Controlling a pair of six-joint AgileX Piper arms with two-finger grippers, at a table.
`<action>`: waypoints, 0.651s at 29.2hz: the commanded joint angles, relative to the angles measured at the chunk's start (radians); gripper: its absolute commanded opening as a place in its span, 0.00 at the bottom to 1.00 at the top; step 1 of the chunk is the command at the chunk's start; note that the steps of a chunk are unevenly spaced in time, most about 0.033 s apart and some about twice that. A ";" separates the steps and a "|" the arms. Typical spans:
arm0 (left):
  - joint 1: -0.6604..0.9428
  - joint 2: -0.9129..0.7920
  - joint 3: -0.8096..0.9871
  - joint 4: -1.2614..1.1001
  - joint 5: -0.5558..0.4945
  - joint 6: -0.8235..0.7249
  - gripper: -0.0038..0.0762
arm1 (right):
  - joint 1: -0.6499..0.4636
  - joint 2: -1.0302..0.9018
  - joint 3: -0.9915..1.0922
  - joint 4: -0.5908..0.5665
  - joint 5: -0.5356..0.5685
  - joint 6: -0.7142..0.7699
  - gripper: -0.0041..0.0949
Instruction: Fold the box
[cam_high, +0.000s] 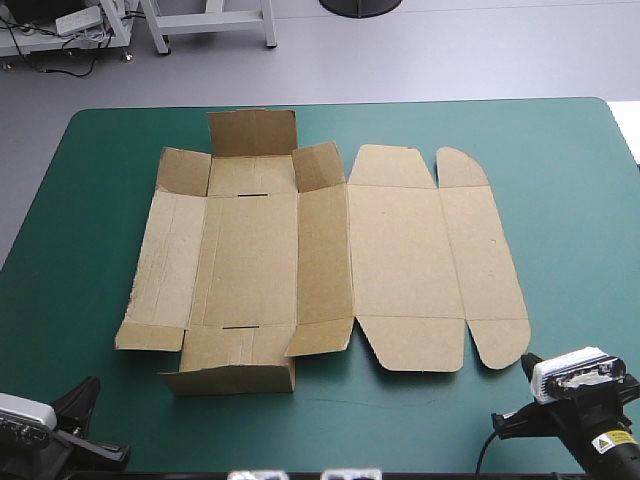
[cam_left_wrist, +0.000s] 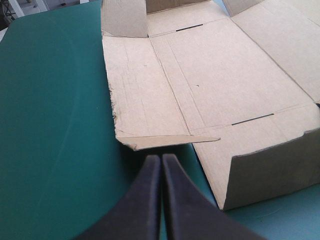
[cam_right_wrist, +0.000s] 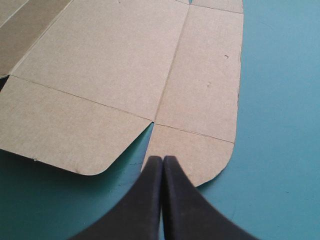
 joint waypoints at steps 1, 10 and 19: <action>-0.006 -0.009 -0.024 0.005 -0.069 -0.002 0.04 | 0.003 0.011 -0.027 0.028 -0.062 -0.008 0.02; -0.006 -0.006 -0.024 0.005 -0.068 -0.002 0.04 | 0.003 0.011 -0.027 0.028 -0.062 -0.004 0.02; -0.006 0.105 -0.181 -0.004 -0.065 -0.002 0.04 | 0.003 0.011 -0.027 0.028 -0.062 -0.004 0.02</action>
